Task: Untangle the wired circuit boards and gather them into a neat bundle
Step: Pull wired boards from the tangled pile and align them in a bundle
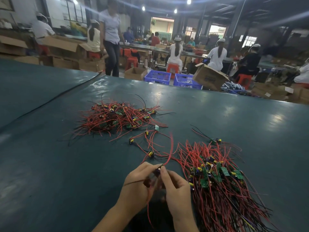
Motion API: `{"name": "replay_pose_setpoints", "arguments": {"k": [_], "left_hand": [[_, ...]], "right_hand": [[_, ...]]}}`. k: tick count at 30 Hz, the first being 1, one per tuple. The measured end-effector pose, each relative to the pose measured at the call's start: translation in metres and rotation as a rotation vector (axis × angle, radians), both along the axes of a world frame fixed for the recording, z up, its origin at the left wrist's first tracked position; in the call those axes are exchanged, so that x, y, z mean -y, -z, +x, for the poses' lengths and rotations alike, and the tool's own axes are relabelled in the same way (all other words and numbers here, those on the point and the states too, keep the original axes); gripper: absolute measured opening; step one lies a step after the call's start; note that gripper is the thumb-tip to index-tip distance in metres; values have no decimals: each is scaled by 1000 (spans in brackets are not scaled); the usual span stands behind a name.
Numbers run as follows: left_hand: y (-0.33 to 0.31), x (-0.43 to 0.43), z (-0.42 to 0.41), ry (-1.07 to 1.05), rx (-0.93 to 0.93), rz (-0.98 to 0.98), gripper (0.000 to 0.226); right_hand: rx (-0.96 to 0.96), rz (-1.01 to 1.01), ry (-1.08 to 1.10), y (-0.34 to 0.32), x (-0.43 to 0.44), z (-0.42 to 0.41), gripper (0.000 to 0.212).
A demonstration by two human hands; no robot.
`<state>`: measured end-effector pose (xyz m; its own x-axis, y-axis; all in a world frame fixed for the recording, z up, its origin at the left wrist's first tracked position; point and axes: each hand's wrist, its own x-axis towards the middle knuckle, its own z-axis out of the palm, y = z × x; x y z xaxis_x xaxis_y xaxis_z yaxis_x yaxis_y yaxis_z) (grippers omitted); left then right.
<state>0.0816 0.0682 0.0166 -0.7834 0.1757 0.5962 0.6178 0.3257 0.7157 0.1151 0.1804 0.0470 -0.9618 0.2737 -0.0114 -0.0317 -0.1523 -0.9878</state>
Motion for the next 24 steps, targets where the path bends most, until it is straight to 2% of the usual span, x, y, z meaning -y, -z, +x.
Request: {"name": "replay_pose_setpoints", "arguments": {"k": [4,7,12,15,17,19,22,24], "left_hand": [[2,0,2,-13,-70,-272,47],[1,-1,4,6,-90,-406,55],[-4,-1,7,55,-94,-327,43],[-1,0,6,60,-64,-301,46],[2,0,4,58,-41,-292,49],[5,0,3,62,-31,-281,46],[6,-1,3,62,-24,-274,40],[7,0,2,62,-22,-258,36]], "right_hand": [[-2,6,102,2,-6,-1,20],[27,-95,234,3,-13,-4,14],[38,-538,305,-6,-29,-8,9],[47,-536,316,-5,-38,-9,9],[68,-406,351,-1,-44,-9,6],[80,-145,370,4,-49,-8,7],[87,417,366,13,-52,-6,29],[110,709,329,16,-51,-5,45]]}}
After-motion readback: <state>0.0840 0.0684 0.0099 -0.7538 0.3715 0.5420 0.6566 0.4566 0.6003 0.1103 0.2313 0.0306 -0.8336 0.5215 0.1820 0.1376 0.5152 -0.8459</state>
